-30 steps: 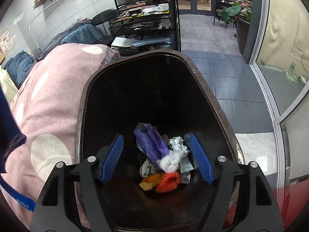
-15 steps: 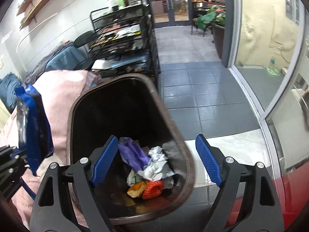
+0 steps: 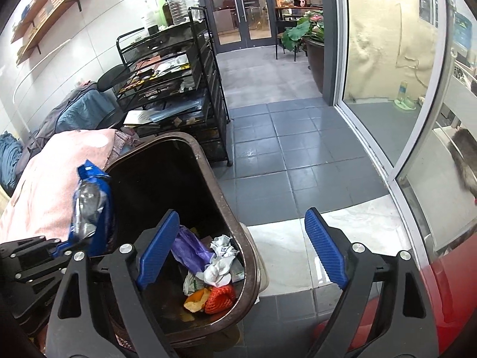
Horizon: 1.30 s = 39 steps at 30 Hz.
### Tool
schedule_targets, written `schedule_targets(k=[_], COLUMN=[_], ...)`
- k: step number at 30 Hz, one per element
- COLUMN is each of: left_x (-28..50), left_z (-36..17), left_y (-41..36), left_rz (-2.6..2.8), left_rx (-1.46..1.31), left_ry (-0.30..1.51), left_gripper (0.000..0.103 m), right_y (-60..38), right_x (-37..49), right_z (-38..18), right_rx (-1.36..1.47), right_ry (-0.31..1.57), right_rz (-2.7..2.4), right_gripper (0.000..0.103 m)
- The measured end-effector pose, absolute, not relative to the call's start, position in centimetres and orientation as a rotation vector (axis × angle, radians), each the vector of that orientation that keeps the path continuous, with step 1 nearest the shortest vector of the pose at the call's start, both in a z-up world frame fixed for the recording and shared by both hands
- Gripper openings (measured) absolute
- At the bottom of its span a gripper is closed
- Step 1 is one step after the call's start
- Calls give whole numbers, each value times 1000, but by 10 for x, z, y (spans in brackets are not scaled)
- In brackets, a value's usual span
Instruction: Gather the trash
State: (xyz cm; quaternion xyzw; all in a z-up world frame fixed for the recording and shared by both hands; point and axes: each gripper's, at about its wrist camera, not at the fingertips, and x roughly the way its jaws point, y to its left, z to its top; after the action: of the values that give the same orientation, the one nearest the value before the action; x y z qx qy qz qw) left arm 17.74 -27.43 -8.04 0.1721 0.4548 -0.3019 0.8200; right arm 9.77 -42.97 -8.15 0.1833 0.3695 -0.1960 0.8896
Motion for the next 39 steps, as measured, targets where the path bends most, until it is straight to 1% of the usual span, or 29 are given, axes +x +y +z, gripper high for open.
schedule_targets(k=[2, 4, 5, 6, 8, 9, 15, 24, 27, 39], left_x=[177, 176, 175, 173, 173, 172, 161, 136, 124, 94], left_z=[-82, -84, -86, -86, -85, -83, -70, -33, -23, -5], left_y=[-277, -280, -280, -280, -278, -277, -270, -228, -211, -130], left_rz=[-646, -638, -632, -628, -617, -609, -582, -517, -477, -292], left_rx=[376, 392, 403, 408, 404, 401, 427, 379, 364, 233], left_ry=[964, 959, 955, 950, 924, 905, 827, 689, 641, 551], left_gripper=[8, 13, 24, 46, 74, 79, 89, 97, 97, 97], right_y=[-432, -433, -434, -434, -436, -435, -433, -410, -399, -325], right_x=[97, 97, 96, 96, 95, 95, 92, 82, 77, 52], right_z=[-82, -82, -82, -83, -82, -82, -80, -62, -54, -31], right_rx=[381, 380, 381, 382, 383, 383, 378, 311, 288, 224], right_ry=[770, 771, 770, 770, 763, 763, 740, 639, 595, 454], right_rz=[-410, -411, -412, -412, -414, -414, -422, -411, -400, -218], right_gripper=[85, 85, 85, 85, 85, 85, 88, 95, 97, 97])
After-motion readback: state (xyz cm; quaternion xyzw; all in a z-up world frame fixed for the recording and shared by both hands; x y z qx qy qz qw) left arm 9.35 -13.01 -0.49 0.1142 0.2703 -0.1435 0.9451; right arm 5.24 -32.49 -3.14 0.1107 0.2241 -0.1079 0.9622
